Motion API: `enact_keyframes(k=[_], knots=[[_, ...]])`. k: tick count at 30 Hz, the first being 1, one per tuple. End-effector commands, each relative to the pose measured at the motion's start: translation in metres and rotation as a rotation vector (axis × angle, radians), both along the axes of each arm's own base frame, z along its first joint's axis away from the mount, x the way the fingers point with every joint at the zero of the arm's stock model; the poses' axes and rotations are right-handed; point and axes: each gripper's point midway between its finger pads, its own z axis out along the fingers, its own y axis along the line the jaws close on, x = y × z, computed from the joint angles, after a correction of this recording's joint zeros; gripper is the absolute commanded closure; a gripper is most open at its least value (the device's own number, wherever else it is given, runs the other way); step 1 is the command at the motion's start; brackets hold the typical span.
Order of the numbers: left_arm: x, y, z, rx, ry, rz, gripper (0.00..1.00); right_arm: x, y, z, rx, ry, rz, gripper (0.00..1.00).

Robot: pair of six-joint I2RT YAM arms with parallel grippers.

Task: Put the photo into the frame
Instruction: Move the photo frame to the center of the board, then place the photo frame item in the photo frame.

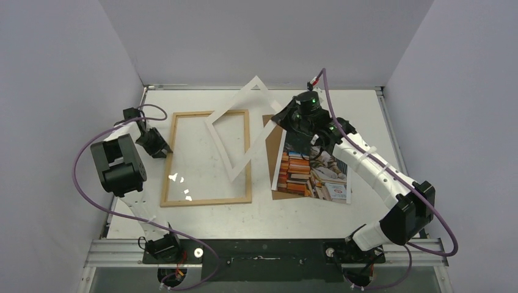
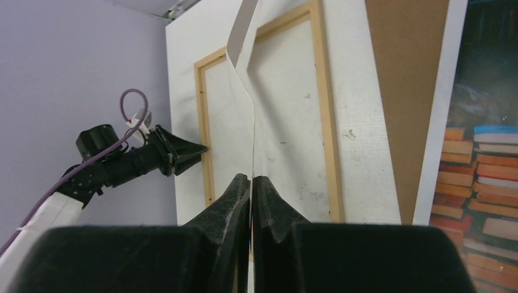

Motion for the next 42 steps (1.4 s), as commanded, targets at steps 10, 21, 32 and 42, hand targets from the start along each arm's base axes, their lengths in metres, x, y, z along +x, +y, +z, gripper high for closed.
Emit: enact_keyframes(k=[10, 21, 32, 42], knots=[[0.004, -0.057, 0.018, -0.183, -0.021, 0.093, 0.68, -0.009, -0.014, -0.079, 0.208, 0.119, -0.187, 1.00], [0.001, -0.058, 0.024, -0.187, -0.031, 0.061, 0.57, -0.009, 0.034, -0.096, 0.269, 0.044, -0.190, 1.00], [0.009, -0.049, 0.029, -0.172, -0.048, 0.084, 0.55, -0.032, 0.071, -0.132, 0.173, 0.033, -0.122, 1.00], [0.011, -0.050, 0.033, -0.178, -0.062, 0.080, 0.63, -0.030, 0.058, -0.152, 0.154, -0.015, -0.251, 1.00]])
